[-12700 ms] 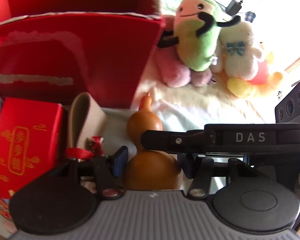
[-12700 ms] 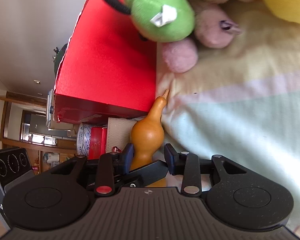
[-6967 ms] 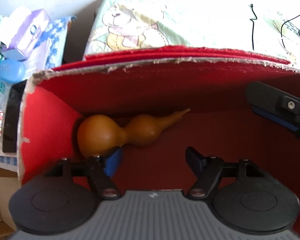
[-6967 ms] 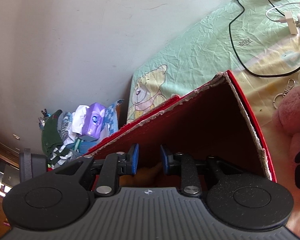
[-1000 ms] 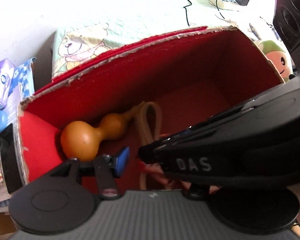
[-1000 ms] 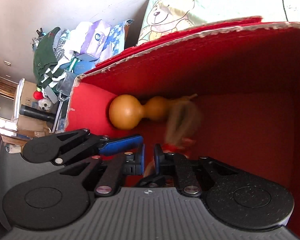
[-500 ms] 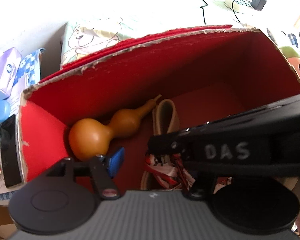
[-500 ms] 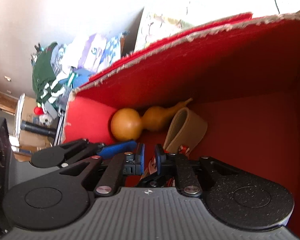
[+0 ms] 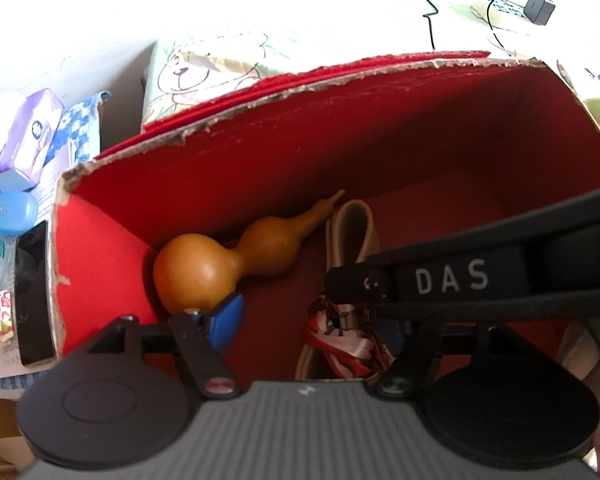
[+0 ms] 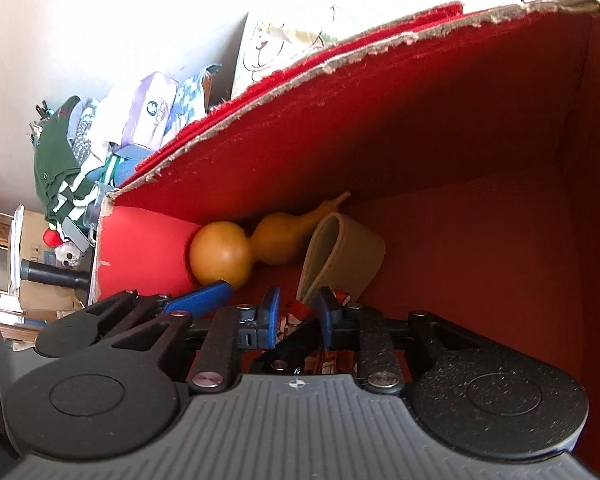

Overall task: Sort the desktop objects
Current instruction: 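Lower the beige loop into the box beside the gourd, then open the right tool to release the beige loop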

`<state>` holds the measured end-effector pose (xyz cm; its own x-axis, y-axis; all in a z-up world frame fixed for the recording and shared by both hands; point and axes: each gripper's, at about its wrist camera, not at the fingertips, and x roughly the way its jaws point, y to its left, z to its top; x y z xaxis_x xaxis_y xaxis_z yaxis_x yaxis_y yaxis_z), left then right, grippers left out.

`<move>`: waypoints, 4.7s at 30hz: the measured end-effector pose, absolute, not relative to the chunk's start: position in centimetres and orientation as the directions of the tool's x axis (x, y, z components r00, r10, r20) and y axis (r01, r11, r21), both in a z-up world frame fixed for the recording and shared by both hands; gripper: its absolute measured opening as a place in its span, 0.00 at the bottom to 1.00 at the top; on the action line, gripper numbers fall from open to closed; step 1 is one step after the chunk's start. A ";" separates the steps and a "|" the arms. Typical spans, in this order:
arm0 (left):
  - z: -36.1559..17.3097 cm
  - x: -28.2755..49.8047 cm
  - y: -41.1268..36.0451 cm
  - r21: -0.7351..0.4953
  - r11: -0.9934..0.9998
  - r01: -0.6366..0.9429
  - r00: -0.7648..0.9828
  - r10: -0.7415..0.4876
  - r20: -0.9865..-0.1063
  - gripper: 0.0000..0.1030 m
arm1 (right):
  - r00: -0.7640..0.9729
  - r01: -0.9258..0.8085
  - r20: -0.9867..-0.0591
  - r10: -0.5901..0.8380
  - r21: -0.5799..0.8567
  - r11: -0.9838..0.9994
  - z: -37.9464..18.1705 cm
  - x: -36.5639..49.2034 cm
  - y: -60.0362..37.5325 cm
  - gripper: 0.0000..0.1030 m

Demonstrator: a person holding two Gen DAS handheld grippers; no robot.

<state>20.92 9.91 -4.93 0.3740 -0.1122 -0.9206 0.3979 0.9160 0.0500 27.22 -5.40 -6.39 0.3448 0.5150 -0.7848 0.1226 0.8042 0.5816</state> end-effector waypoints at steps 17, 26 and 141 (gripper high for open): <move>-5.2 20.3 9.9 0.096 0.927 0.362 0.410 -0.066 -0.909 0.77 | 0.343 0.087 -0.791 0.507 0.565 0.821 -6.4 27.2 -4.9 0.25; -5.3 20.3 9.8 0.122 0.925 0.359 0.429 -0.048 -0.902 0.77 | 0.346 0.041 -0.793 0.501 0.546 0.837 -6.2 27.4 -3.8 0.25; -4.4 21.3 11.1 0.224 0.950 0.215 0.527 0.080 -0.846 0.59 | 0.370 0.180 -0.817 0.441 0.529 0.829 -8.2 28.9 -8.1 0.28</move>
<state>21.26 11.07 -4.35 0.5266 0.0804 -0.8463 0.2155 0.9504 0.2244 28.93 -8.05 -8.24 0.3704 0.4413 -0.8173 0.1799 0.8291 0.5293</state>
